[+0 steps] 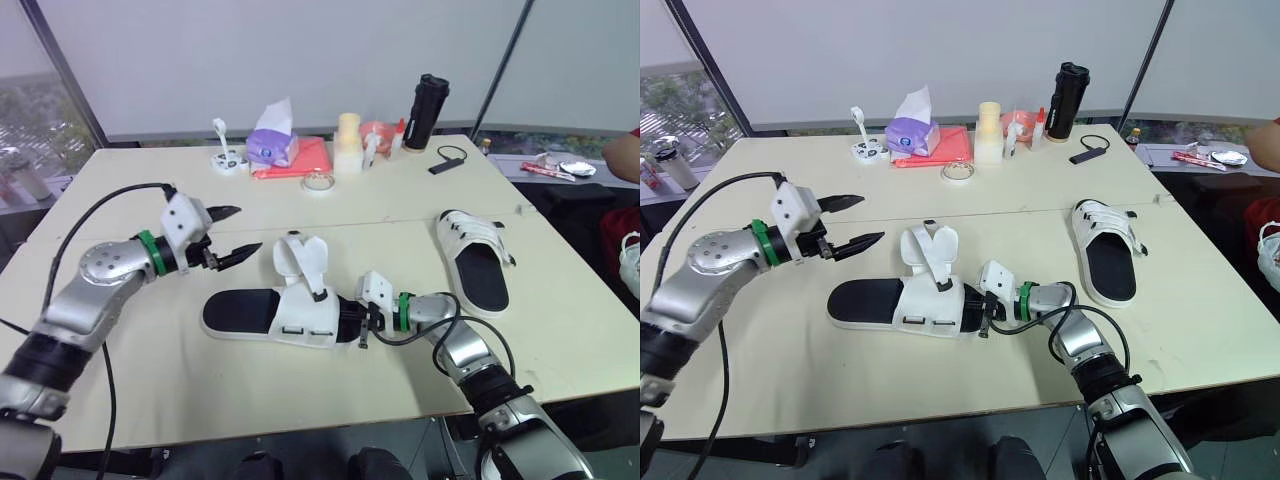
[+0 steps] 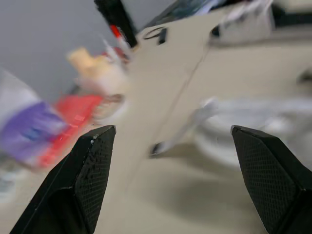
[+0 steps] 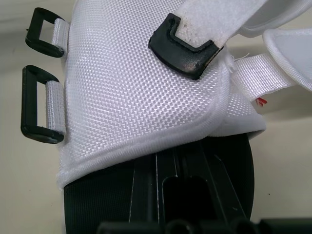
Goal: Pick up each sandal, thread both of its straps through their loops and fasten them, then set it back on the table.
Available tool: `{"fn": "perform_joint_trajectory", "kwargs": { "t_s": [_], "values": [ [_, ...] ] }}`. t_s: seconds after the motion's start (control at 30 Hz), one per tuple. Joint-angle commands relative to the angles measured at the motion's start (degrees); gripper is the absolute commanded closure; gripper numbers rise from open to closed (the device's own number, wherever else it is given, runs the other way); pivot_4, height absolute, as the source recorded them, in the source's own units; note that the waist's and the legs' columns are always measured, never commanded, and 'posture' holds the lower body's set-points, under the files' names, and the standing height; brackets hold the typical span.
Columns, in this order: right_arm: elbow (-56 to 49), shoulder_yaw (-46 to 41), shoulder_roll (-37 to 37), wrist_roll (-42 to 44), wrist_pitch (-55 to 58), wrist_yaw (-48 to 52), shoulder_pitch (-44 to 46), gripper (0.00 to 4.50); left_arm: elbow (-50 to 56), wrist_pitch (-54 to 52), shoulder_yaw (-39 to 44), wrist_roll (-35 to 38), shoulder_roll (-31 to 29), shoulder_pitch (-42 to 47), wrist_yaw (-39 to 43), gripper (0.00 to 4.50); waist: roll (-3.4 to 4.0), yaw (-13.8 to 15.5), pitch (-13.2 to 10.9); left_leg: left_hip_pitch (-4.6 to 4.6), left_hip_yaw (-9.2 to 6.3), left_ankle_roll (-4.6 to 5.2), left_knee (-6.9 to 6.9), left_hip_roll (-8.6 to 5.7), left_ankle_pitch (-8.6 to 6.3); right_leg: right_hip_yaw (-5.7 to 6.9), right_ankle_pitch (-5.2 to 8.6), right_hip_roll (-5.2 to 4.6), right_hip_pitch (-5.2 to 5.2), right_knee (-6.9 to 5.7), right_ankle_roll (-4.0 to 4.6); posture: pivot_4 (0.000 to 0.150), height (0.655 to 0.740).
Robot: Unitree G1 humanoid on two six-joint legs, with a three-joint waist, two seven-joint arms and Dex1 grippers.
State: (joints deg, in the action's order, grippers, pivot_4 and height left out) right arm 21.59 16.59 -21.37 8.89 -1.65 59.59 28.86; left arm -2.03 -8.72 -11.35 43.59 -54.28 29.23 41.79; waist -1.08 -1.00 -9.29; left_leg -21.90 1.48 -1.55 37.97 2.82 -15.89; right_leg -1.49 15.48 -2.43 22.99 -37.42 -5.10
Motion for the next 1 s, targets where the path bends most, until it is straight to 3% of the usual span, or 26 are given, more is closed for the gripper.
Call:
{"fn": "perform_joint_trajectory", "kwargs": {
  "t_s": [0.03, 0.17, 0.27, 0.43, 0.77, 1.0],
  "values": [
    [5.21, 1.47, -0.43, -3.96, 1.55, -1.02, -1.2, 4.5, 9.11, -20.0, 6.75, 15.05, -0.63, -1.82, -2.16, 0.58, -0.03, 0.03, -0.02, 0.22, -0.01, 0.0, -0.02, 0.0, 0.0, 0.0, 0.01, 0.01, -0.22, 0.03, 0.01, 0.15, 0.7394],
    [5.95, 1.39, -0.19, -4.08, 1.42, -1.09, -0.66, 4.5, 14.01, -37.73, 9.37, 26.55, -0.78, -2.82, -6.19, 0.58, -0.05, 0.04, -0.02, 0.53, -0.07, 0.0, -0.1, 0.0, -0.01, 0.02, 0.1, 0.01, -0.55, 0.15, 0.12, 0.15, 0.7394],
    [6.28, 1.36, 0.17, -4.09, 1.47, -1.32, -0.28, 4.5, 14.14, -45.91, 10.29, 33.28, 2.81, -2.61, -12.97, 0.58, -0.04, -0.01, -0.01, 0.55, -0.1, 0.0, -0.1, -0.01, -0.01, 0.01, 0.09, 0.03, -0.55, 0.14, 0.12, 0.15, 0.7394],
    [5.99, 1.45, 0.77, -4.19, 1.66, -1.8, -0.41, 4.5, 13.06, -50.71, 10.64, 34.65, 11.29, -1.7, -20.08, 0.58, -0.05, 0.01, 0.0, 0.56, -0.13, 0.0, -0.1, -0.02, -0.01, 0.01, 0.08, 0.03, -0.56, 0.13, 0.11, 0.15, 0.7394],
    [3.79, 1.22, 1.41, -4.18, 2.58, -2.95, -1.62, 4.5, 7.69, -49.04, 7.8, 19.12, 20.04, 2.42, -17.86, 0.58, -0.06, -0.16, 0.0, 0.57, -0.13, 0.0, -0.12, -0.03, -0.01, 0.0, 0.16, 0.09, -0.55, 0.15, 0.26, 0.15, 0.7394],
    [3.3, 1.31, 1.68, -4.19, 2.74, -3.73, -2.1, 4.5, 4.45, -48.84, 8.48, 12.7, 24.58, 5.61, -14.34, 0.58, -0.07, -0.18, 0.0, 0.54, -0.13, -0.01, -0.15, -0.03, -0.01, -0.01, 0.16, 0.09, -0.53, 0.2, 0.27, 0.15, 0.7394]
  ]
}}
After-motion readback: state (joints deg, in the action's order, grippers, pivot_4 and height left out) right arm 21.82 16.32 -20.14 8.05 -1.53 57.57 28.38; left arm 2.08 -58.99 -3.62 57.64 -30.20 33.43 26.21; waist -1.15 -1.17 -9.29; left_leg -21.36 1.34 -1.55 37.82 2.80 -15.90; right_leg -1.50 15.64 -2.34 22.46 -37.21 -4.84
